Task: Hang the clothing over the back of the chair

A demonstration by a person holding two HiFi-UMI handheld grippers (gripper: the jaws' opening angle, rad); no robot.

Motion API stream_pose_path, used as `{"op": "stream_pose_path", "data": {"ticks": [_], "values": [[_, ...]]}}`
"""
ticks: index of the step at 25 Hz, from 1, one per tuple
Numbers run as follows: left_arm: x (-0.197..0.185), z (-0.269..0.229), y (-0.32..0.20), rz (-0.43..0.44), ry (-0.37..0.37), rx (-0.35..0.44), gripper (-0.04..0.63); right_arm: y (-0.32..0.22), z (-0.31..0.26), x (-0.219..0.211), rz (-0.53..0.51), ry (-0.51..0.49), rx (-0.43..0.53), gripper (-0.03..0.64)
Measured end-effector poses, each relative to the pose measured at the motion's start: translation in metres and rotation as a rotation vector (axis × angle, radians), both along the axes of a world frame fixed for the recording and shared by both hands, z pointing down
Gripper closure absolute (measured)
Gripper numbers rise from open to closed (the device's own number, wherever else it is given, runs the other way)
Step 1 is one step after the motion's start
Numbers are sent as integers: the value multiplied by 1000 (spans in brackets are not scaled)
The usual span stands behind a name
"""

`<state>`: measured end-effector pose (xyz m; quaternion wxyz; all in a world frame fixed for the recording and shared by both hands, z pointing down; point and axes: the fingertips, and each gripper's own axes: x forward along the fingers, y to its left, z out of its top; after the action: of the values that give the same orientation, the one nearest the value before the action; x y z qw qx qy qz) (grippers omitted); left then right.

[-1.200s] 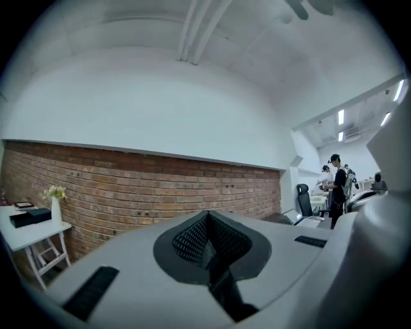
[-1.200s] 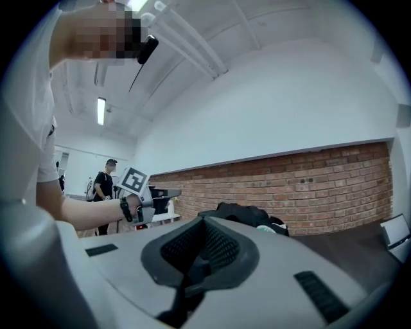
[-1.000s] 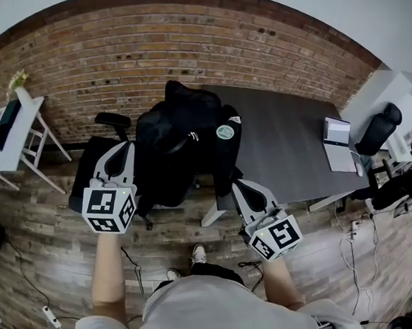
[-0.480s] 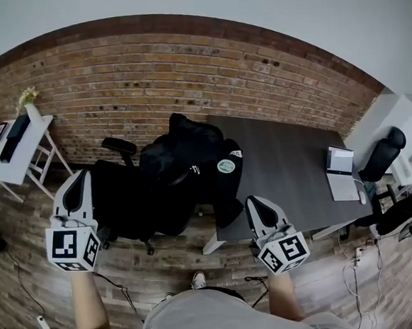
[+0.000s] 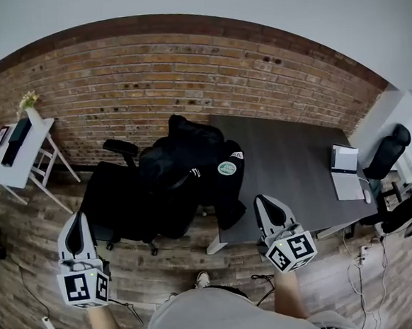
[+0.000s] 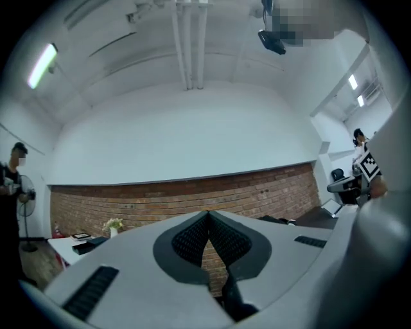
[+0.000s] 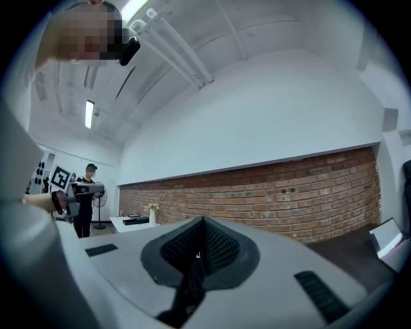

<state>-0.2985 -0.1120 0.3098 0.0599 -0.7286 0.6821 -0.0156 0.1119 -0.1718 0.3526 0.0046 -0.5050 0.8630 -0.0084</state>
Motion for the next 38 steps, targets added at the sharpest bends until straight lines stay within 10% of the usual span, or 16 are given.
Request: {"op": "stream_pose_path", "data": {"ticks": [10,38], "values": [[-19,20,55,-147,53,33,572,21,-3,18,62,-2,-12,598],[-29,31,72,-28,69,50,572,86,5,-14,96,-4,11,598]]}}
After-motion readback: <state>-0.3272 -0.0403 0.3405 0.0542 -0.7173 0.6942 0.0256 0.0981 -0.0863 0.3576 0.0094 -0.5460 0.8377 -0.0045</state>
